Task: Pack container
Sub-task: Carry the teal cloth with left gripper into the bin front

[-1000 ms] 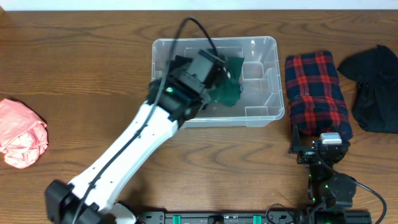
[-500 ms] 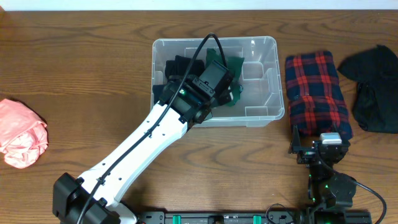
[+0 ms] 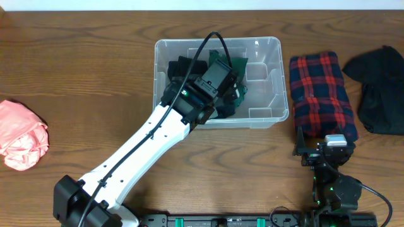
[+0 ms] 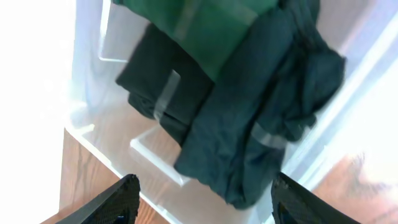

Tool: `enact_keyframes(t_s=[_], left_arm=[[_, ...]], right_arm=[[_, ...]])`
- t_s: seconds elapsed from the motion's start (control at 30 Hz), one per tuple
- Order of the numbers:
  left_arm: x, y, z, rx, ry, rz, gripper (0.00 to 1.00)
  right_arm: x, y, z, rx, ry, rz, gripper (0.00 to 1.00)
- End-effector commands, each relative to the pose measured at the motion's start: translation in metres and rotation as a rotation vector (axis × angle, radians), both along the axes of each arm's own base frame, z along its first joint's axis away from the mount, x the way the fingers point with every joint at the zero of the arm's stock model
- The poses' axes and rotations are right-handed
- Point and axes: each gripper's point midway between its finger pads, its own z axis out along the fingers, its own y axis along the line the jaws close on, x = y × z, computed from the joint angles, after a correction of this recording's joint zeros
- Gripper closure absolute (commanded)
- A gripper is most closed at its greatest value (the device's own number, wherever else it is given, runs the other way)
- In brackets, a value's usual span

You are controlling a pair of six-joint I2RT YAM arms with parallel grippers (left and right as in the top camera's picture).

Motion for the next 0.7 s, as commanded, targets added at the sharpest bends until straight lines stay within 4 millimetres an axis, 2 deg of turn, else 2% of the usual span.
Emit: enact_keyframes(t_s=[0.0,0.13,0.17,0.27,0.4,0.43,0.67], left_arm=[[0.01,0.008,0.002,-0.058,-0.019,0.106,0.32],[0.02,0.031,0.001,-0.13,-0.02,0.294,0.34],[0.022,0.038,0.001,-0.141,-0.016,0.338,0.37],[0.022,0.057,-0.007,-0.184,0.034,0.454,0.61],[0.016,0.06,-0.026,-0.291,0.18,0.552,0.91],[0.015,0.06,-0.031,-0.311,0.209,0.585,0.94],[0.001,0.064,-0.075,-0.237,0.366,0.693,0.94]], right_arm=[[0.0,0.002,-0.001,-0.014,0.002,0.008,0.01],[0.0,0.002,-0.001,-0.014,0.002,0.008,0.01],[0.0,0.002,-0.001,-0.014,0.002,0.008,0.01],[0.0,0.002,-0.001,-0.014,0.002,0.008,0.01],[0.0,0.002,-0.001,-0.014,0.002,0.008,0.01],[0.0,0.002,-0.001,-0.014,0.002,0.008,0.01],[0.0,0.002,-0.001,-0.014,0.002,0.008,0.01]])
